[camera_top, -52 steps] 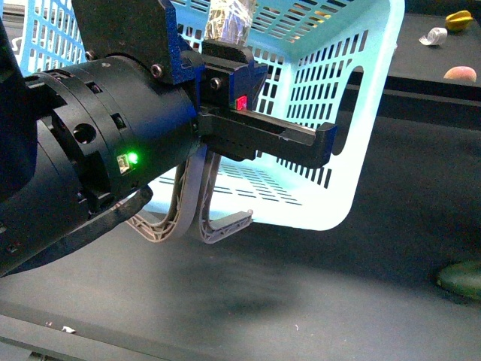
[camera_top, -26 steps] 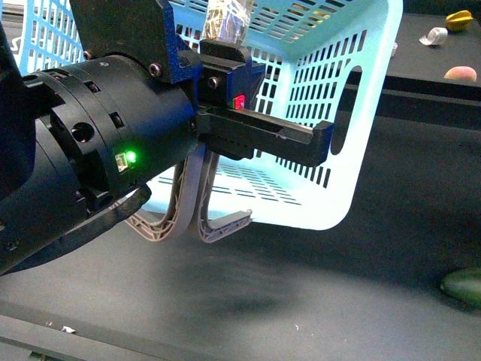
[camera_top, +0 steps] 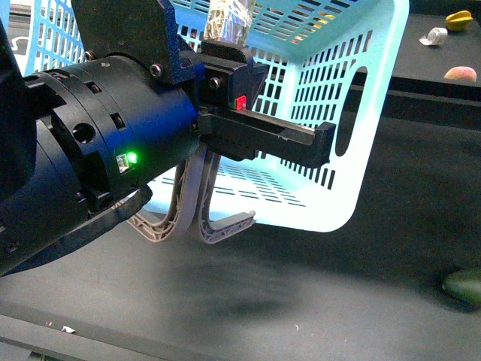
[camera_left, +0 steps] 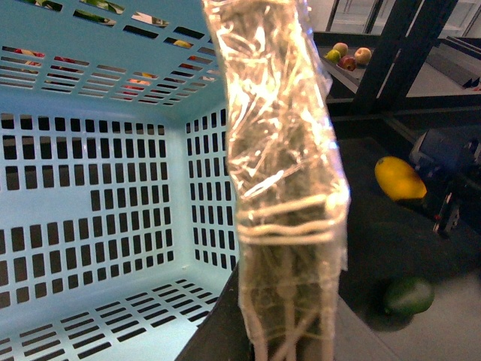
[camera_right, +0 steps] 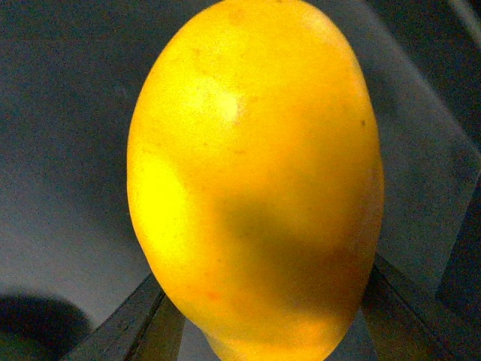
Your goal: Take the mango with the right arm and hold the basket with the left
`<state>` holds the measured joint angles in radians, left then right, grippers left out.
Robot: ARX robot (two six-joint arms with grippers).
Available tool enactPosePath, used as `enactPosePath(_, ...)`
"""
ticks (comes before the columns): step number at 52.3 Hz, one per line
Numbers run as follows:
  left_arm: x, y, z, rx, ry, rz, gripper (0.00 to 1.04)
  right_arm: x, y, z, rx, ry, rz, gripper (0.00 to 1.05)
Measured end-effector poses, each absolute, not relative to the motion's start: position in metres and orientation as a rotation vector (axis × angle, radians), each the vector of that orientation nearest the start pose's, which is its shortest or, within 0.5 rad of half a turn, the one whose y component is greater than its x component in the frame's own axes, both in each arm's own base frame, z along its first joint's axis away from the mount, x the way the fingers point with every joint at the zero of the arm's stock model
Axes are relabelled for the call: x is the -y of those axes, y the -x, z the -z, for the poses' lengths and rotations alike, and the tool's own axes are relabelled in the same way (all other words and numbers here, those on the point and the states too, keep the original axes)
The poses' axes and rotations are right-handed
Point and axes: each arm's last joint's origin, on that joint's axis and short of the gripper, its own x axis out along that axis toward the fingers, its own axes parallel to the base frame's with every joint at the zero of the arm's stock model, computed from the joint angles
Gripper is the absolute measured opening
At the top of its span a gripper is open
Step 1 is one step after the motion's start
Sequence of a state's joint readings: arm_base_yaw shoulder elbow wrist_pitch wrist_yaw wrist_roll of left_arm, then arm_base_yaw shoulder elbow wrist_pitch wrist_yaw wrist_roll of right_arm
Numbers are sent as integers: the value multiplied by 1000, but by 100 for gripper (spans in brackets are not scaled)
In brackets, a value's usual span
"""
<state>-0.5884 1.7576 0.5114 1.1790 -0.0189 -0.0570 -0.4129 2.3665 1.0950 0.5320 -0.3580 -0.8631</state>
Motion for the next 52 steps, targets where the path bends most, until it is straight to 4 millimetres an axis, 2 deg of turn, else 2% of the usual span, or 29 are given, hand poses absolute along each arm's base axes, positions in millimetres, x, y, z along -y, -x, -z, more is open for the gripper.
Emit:
enactPosePath(10, 166, -250, -143, -81, 35, 566, 6, 113, -357, -54, -511, 391, -319, 57)
enactPosePath(16, 166, -250, -143, -81, 34, 565, 6, 83, -337, -84, -438, 291, -373, 57)
enactPosePath(27, 166, -250, -143, -81, 35, 565, 6, 39, -303, -129, -346, 157, -480, 57)
enactPosePath(35, 166, -250, -143, -81, 35, 565, 6, 11, -285, -159, -272, 73, -544, 57)
enactPosePath(42, 166, -250, -143, -81, 35, 565, 6, -11, -279, -170, -235, 22, -567, 57)
enactPosePath(52, 166, -250, -143, -81, 34, 565, 6, -45, -278, -169, -238, -38, -580, 57)
